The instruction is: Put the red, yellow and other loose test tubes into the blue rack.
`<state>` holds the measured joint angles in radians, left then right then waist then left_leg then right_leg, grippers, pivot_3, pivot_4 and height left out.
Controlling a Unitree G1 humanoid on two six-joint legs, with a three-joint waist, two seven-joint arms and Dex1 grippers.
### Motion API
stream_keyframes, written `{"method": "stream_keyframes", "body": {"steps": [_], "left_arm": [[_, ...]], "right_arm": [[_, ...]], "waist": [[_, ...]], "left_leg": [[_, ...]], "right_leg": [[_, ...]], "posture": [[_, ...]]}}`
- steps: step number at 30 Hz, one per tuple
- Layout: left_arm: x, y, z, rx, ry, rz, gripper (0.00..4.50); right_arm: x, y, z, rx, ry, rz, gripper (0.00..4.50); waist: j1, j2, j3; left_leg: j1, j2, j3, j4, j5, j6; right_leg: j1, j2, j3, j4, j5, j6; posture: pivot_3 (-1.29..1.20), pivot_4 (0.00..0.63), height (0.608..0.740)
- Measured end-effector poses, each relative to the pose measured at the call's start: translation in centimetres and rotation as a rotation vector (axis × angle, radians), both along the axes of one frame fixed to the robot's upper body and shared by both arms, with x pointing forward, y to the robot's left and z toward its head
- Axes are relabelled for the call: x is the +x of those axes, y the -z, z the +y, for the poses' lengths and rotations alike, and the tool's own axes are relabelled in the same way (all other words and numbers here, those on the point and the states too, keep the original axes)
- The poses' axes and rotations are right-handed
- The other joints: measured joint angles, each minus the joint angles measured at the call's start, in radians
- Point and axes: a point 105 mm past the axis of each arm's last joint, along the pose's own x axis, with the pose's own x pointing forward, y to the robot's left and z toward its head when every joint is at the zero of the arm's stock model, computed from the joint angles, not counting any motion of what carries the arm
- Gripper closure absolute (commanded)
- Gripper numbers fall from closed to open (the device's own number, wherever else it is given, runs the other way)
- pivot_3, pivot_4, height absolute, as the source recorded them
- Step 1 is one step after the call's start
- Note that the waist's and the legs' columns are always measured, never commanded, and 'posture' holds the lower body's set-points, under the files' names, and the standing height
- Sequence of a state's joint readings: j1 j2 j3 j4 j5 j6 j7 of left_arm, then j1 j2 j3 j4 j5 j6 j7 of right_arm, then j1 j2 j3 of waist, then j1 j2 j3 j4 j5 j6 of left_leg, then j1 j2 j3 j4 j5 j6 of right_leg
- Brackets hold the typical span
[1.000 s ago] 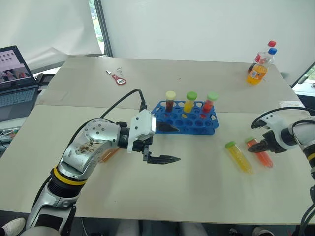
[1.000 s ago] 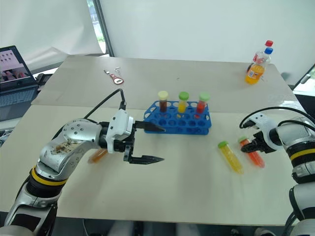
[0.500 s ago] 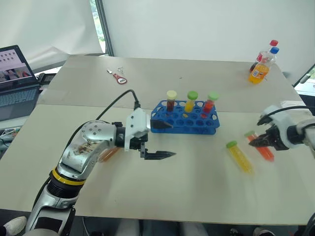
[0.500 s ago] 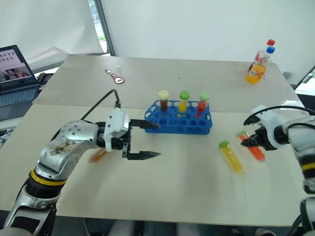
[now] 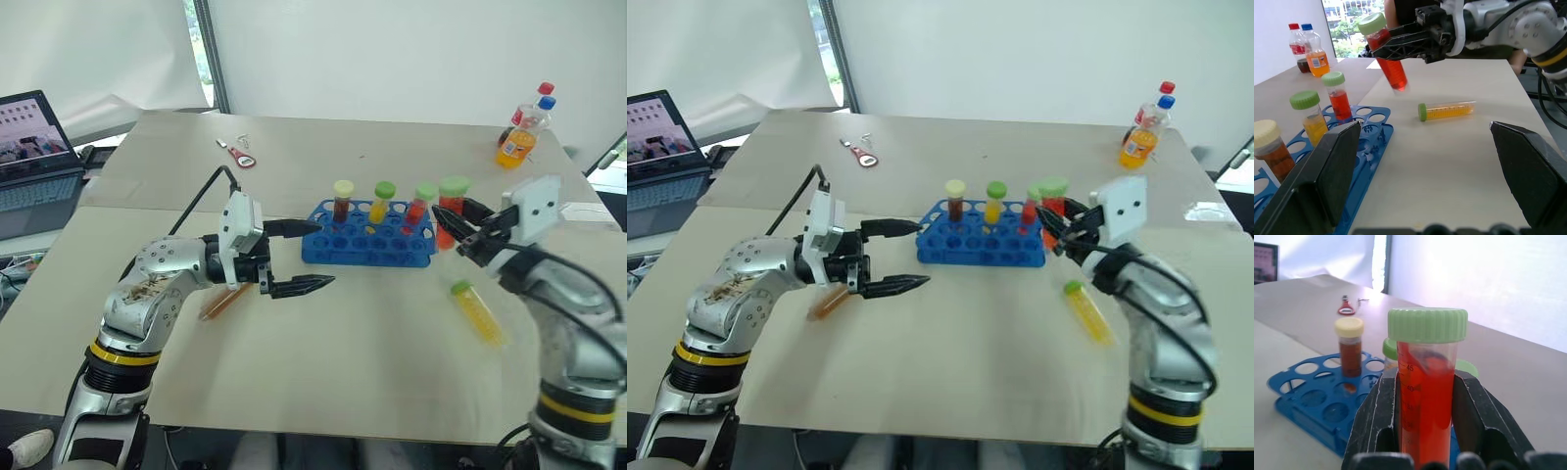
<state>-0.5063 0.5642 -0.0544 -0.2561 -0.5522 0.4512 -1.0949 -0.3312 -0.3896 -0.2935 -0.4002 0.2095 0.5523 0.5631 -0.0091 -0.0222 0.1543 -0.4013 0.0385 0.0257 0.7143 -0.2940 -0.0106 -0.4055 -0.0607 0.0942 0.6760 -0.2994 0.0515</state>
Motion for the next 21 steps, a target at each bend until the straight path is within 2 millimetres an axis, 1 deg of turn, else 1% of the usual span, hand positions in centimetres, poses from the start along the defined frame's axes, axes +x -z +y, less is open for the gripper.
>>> {"method": "stream_keyframes", "body": {"steps": [6,9,12,16,21], "left_arm": [[-0.3,0.5,-0.2,0.059,0.035,0.025,0.0],[-0.1,0.7,-0.3,0.08,0.023,0.037,0.0],[0.1,0.8,-0.3,0.086,0.003,0.035,0.0],[0.3,0.8,-0.3,0.083,-0.013,0.033,0.0],[0.8,0.7,-0.7,0.05,-0.063,0.026,0.0]], "right_arm": [[2.0,1.8,0.6,0.039,0.06,-0.048,3.48],[2.6,2.3,0.7,0.045,0.069,-0.053,3.48],[3.2,2.5,0.4,0.057,0.088,-0.063,3.48],[3.6,2.8,0.5,0.071,0.099,-0.066,3.48],[3.6,2.9,1.9,0.073,0.066,-0.075,3.48]], "waist": [[-0.008,0.0,0.0],[-0.008,0.0,0.0],[-0.008,0.0,0.0],[-0.009,0.0,0.0],[-0.009,0.0,0.0]], "left_leg": [[0.001,0.0,0.0,-0.001,0.0,0.0],[0.001,0.0,0.0,-0.001,0.0,0.0],[0.001,0.0,0.0,-0.001,0.0,0.0],[0.001,0.0,-0.001,-0.002,0.0,0.0],[0.001,0.001,-0.002,-0.001,0.0,0.0]], "right_leg": [[0.0,0.001,0.0,0.001,0.0,0.0],[0.0,0.001,0.0,0.001,0.0,0.0],[0.0,0.001,0.0,0.001,0.0,0.0],[0.0,0.001,0.0,0.001,0.0,0.0],[0.0,0.001,0.0,0.001,0.0,0.0]], "posture": [[0.0,0.15,0.723],[0.0,0.15,0.723],[0.0,0.15,0.723],[0.0,0.15,0.723],[0.0,0.15,0.723]]}}
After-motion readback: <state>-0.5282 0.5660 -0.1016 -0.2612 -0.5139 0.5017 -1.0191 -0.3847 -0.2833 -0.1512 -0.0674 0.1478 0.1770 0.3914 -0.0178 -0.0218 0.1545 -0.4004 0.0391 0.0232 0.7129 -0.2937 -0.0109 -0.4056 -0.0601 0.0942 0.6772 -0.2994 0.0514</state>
